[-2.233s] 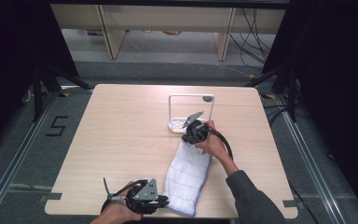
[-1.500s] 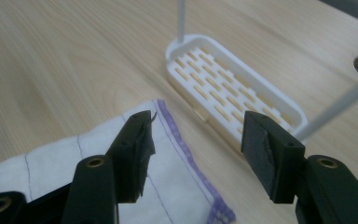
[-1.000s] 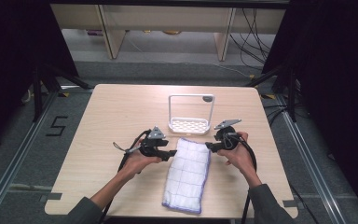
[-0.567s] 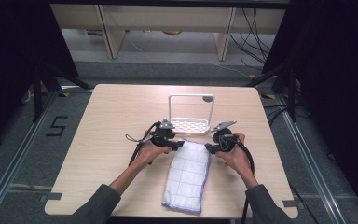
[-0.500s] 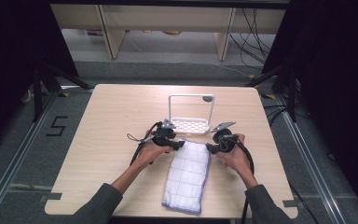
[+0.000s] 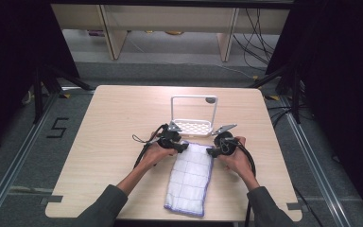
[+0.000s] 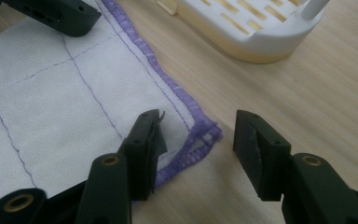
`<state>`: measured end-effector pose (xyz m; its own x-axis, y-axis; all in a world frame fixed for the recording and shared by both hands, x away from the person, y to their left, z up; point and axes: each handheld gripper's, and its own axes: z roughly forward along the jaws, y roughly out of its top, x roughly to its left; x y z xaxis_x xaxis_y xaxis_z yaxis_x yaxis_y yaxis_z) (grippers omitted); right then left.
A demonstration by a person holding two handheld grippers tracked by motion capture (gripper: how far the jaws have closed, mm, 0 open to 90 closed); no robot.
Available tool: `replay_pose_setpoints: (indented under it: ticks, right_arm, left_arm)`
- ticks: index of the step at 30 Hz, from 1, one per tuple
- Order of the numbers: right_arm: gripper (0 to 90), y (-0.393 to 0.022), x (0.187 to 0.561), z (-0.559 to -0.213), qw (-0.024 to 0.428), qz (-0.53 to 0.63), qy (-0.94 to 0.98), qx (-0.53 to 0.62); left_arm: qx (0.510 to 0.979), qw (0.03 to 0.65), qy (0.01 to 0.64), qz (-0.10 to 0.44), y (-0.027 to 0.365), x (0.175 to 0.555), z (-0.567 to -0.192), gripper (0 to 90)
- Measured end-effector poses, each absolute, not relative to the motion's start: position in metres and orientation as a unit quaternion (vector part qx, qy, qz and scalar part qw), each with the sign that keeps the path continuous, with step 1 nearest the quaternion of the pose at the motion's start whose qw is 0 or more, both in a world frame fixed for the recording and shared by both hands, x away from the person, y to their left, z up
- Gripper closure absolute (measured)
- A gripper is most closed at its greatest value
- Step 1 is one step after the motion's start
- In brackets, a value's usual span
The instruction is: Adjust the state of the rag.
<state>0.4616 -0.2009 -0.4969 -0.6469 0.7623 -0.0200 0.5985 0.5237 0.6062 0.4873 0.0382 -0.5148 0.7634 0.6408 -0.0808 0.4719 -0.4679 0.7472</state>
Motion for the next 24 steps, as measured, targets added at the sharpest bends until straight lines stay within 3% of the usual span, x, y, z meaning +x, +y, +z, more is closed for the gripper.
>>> replay_pose_setpoints:
  ticks: [3,11,24]
  right_arm:
    - [61.5,-0.202,0.461,-0.495,0.124,0.285,0.865,0.395]
    - [81.2,-0.201,0.463,-0.497,0.096,0.304,0.861,0.395]
    - [83.8,-0.185,0.47,-0.494,0.119,0.315,0.864,0.376]
  left_arm:
    - [0.853,0.402,0.319,0.101,0.038,0.487,-0.515,55.8]
    - [0.862,0.398,0.298,0.101,0.039,0.483,-0.511,79.3]
    - [0.855,0.404,0.303,0.116,0.055,0.482,-0.508,81.9]
